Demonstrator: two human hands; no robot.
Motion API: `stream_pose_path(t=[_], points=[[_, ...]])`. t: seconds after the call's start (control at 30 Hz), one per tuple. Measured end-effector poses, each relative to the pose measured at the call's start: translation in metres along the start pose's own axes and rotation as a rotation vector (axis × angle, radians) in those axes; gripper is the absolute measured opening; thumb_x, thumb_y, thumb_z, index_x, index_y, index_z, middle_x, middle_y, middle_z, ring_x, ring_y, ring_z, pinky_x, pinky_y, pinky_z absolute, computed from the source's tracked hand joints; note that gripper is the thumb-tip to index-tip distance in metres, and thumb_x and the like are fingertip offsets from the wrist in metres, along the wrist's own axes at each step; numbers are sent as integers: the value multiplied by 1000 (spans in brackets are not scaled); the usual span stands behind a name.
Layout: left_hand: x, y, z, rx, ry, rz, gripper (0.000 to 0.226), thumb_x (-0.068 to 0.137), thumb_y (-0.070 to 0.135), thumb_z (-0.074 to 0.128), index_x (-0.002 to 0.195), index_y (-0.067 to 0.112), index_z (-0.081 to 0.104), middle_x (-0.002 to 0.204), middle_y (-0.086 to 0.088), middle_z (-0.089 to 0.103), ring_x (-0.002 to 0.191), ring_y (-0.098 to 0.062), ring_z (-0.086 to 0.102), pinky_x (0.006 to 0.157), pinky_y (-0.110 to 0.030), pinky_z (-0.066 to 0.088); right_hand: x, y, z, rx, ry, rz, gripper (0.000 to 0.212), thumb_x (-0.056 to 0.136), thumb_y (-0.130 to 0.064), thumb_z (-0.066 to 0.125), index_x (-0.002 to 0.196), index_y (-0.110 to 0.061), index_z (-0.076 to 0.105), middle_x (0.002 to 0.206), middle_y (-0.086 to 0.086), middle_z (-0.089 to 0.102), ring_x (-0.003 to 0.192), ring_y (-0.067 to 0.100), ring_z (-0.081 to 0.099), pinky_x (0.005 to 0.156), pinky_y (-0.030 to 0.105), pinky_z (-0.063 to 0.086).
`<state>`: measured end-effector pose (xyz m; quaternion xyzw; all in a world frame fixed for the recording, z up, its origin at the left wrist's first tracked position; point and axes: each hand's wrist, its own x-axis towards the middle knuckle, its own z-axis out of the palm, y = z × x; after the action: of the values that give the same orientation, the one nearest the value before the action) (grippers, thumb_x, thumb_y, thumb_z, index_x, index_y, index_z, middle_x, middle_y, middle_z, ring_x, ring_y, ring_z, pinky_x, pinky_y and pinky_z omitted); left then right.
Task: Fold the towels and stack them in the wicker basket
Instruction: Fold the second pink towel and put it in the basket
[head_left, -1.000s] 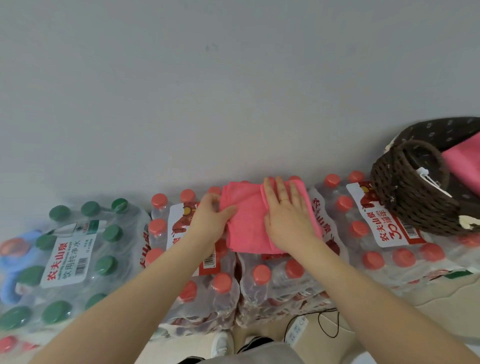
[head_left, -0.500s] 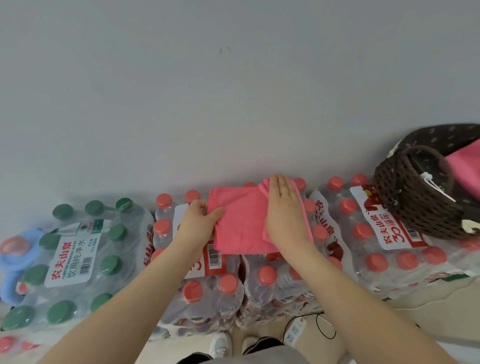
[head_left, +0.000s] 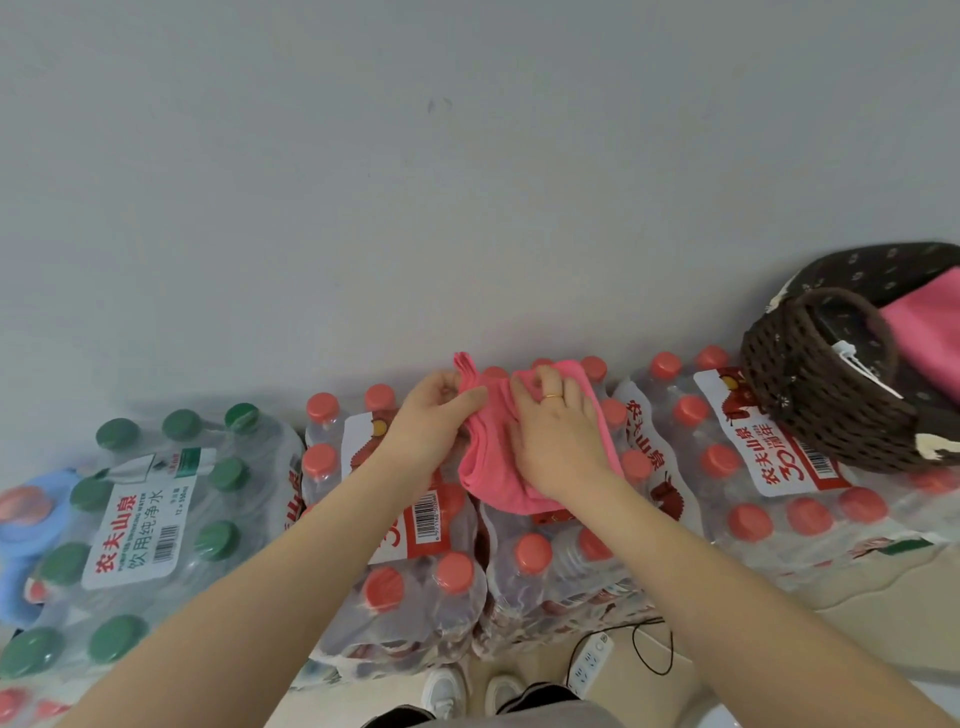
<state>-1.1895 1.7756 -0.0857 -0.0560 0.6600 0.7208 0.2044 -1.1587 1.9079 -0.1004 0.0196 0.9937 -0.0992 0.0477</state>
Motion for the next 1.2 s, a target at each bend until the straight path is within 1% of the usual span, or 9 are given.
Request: stream_pose_path(t=[0.13, 0.27, 0.37, 0.47, 0.57, 0.7, 0.87, 1.07, 1.2], points=[[6, 9, 22, 24, -73, 41, 15, 89, 7, 55, 77, 13, 49, 61, -1, 56, 50, -10, 51, 52, -23, 42, 5, 11, -2, -14, -133, -134, 59, 90, -25, 44, 144, -15, 23, 130, 10, 38, 116, 29, 37, 103, 37, 30], [12, 11, 51, 121, -128, 71, 22, 89, 2, 54, 73, 14, 44, 39, 8, 53, 33, 0, 47, 35, -13, 38, 11, 41, -31, 1121, -403, 25, 31, 92, -5, 35, 99, -17, 63, 85, -5, 64, 87, 12, 55, 85, 22, 43], [16, 9, 70, 188, -180, 47, 21, 91, 9, 53, 73, 14, 43, 40, 3, 55, 31, -3, 50, 34, -14, 43, 6, 65, -38, 1522, -577, 122, 39, 98, -30, 25, 104, -12, 60, 81, 1, 66, 84, 16, 58, 83, 28, 43], [23, 6, 80, 207, -194, -23, 23, 99, 20, 38, 81, 8, 47, 49, -2, 55, 33, -5, 53, 37, -15, 47, 7, 67, -43, 1396, -489, 196, 56, 92, -54, 29, 107, -10, 59, 90, 3, 63, 90, 16, 60, 83, 27, 44], [27, -1, 81, 280, -233, -77, 27, 100, 10, 23, 107, 4, 49, 62, -10, 51, 32, -4, 52, 39, -14, 47, 6, 66, -40, 916, -131, 208, 58, 83, -33, 65, 132, -11, 43, 117, 1, 53, 116, 21, 51, 98, 33, 41], [30, 0, 75, 481, -359, -44, 36, 96, 0, 26, 122, 0, 50, 67, -9, 54, 38, -3, 53, 48, -18, 52, -9, 64, -19, 504, -21, 162, 74, 83, -25, 61, 143, -17, 21, 136, 12, 30, 126, 31, 38, 105, 44, 36], [38, 4, 68, 1552, -296, 872, 48, 79, 36, 40, 110, 9, 64, 127, -15, 51, 117, -33, 49, 97, -41, 37, -30, 75, -3, 478, 108, -9, 26, 84, -6, 58, 97, -19, 41, 116, -2, 34, 91, 6, 44, 72, 3, 32], [49, -5, 42, 1650, -710, 521, 111, 61, 80, 39, 148, 26, -4, 157, 5, -12, 144, -24, -13, 116, -45, -5, -46, 101, -9, 409, -92, -211, 42, 77, -29, 68, 117, -21, 60, 149, -19, -2, 140, 10, 12, 114, 34, 21], [44, 1, 50, 1677, -722, 458, 125, 57, 74, 65, 147, 26, -9, 156, 6, -17, 143, -28, -15, 116, -50, 1, -48, 80, -25, 0, 50, -300, 40, 71, -46, 61, 103, -24, 70, 152, 7, 29, 137, 29, 30, 105, 45, 36]])
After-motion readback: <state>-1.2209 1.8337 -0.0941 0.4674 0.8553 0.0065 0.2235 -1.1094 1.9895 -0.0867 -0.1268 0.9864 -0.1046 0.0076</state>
